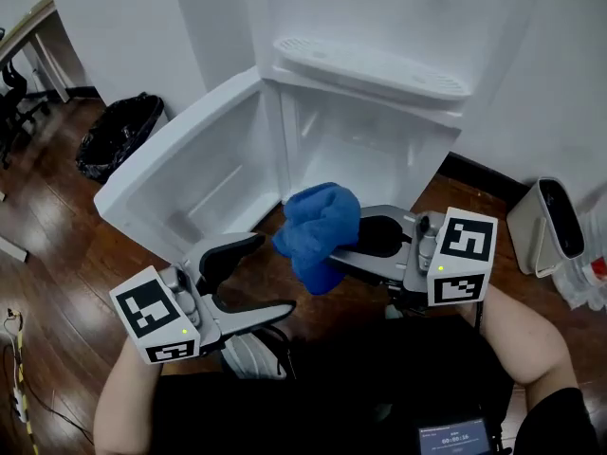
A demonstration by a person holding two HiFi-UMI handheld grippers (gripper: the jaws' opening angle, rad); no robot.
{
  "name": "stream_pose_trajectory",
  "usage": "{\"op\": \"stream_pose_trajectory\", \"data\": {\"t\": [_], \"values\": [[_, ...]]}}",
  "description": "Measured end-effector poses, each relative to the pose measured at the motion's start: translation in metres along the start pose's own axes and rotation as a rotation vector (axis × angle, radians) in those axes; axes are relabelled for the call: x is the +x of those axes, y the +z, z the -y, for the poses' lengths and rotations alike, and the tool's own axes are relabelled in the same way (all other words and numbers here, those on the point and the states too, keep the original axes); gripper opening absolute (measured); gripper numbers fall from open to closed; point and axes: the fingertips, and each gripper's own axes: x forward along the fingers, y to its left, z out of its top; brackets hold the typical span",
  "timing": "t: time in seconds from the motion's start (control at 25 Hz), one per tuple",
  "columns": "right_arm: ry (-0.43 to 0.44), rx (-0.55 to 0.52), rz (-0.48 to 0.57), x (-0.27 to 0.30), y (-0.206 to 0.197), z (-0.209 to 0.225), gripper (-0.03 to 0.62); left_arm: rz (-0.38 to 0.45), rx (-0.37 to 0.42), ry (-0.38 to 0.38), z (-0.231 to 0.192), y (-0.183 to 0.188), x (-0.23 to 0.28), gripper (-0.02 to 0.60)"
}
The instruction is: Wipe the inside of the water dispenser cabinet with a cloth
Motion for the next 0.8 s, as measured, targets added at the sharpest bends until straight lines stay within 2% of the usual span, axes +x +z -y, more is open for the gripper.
{"op": "stream_pose_trajectory", "data": {"t": [0.04, 0.12, 0.32, 0.4, 0.52, 0.56, 0.68, 0.76, 0.8], "values": [[0.027, -0.004, -0.003, 0.001, -0.001, -0.003, 0.112, -0.016, 0.001, -0.031, 0.004, -0.007, 0.003, 0.403], [0.097, -0.014, 0.009, 0.004, 0.002, -0.014, 0.112, 0.002, -0.018, -0.078, 0.008, -0.007, 0.008, 0.445], [0.278, -0.014, 0.034, 0.005, 0.003, -0.052, 0.114, 0.091, -0.026, -0.117, 0.017, 0.007, 0.006, 0.495], [0.307, -0.029, 0.032, 0.007, 0.002, -0.062, 0.114, 0.091, -0.017, -0.147, 0.027, 0.009, 0.006, 0.506], [0.302, -0.052, 0.018, 0.012, -0.001, -0.07, 0.114, 0.099, -0.016, -0.208, 0.044, 0.015, 0.005, 0.504], [0.299, -0.059, 0.008, 0.014, -0.003, -0.071, 0.114, 0.108, -0.012, -0.216, 0.047, 0.018, 0.004, 0.481], [0.285, -0.054, -0.003, 0.016, -0.006, -0.072, 0.114, 0.14, -0.016, -0.193, 0.045, 0.026, 0.0, 0.286], [0.272, -0.038, 0.004, 0.015, -0.006, -0.068, 0.114, 0.151, -0.037, -0.191, 0.046, 0.028, 0.001, 0.222], [0.272, -0.03, 0.006, 0.014, -0.006, -0.067, 0.114, 0.152, -0.042, -0.192, 0.047, 0.028, 0.001, 0.217]]}}
